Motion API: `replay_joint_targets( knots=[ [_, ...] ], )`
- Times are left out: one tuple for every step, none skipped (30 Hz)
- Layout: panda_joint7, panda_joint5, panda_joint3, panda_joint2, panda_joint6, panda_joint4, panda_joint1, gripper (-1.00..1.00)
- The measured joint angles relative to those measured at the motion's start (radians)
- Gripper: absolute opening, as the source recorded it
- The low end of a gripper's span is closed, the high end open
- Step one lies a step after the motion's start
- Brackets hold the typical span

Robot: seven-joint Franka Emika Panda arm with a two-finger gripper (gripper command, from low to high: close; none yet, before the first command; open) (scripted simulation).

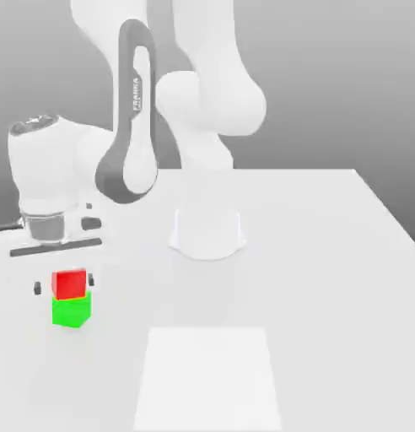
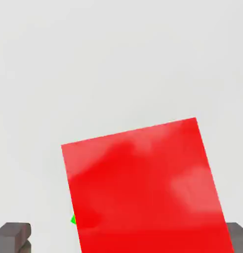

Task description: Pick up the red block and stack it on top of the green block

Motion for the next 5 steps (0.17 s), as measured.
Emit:
replay_joint_targets(
  knots=[
    [-0.002,0.002,0.0,-0.03,-0.029,-0.001,0.0,1.0],
    [-0.001,0.001,0.0,-0.063,-0.06,-0.003,0.0,1.0],
    [0.002,-0.003,0.003,-0.097,-0.093,-0.004,-0.005,1.0],
    [0.005,-0.007,0.013,-0.133,-0.127,-0.006,-0.016,1.0],
    [0.007,-0.01,0.033,-0.168,-0.161,-0.007,-0.037,1.0]
  ],
)
